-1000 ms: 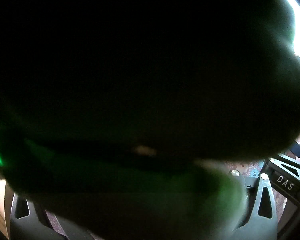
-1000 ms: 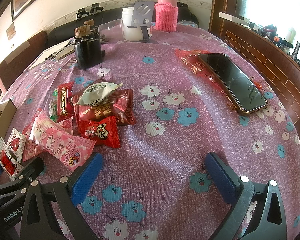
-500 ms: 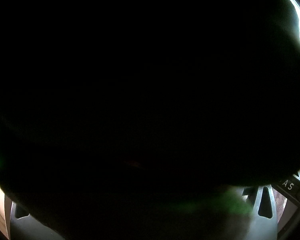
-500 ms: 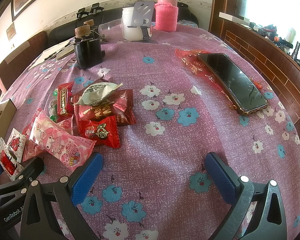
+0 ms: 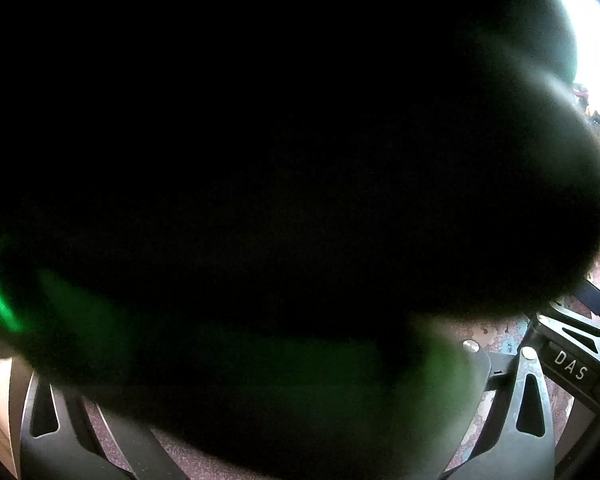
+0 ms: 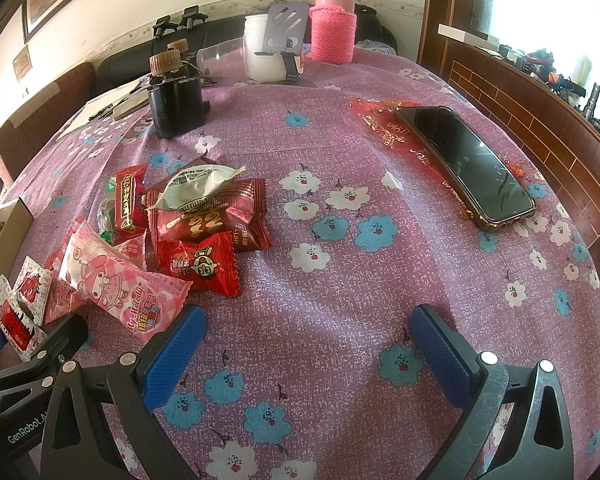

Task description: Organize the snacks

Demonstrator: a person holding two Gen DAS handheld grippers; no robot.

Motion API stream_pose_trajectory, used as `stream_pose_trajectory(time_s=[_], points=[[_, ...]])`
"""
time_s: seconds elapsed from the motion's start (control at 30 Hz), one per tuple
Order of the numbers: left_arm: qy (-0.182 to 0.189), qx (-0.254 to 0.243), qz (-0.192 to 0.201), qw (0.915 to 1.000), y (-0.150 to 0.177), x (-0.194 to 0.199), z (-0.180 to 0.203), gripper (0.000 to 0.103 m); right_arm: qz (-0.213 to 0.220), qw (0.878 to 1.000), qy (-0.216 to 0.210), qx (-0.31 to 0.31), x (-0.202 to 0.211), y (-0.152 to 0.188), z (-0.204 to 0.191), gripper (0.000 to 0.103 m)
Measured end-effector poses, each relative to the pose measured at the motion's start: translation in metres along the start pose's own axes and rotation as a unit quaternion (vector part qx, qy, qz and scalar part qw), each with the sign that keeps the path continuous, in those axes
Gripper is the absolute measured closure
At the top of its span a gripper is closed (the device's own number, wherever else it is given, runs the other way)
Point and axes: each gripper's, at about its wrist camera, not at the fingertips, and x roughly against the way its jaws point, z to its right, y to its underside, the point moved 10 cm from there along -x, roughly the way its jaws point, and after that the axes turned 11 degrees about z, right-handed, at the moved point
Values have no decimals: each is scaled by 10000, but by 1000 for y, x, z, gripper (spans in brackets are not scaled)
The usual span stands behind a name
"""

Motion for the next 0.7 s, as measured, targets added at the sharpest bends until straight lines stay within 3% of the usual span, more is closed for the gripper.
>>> stream_pose_trajectory(time_s=[0.7], points=[[-14,-15,6,10000,1,-2,0,0,0,10000,0,1,0,0,0,0]])
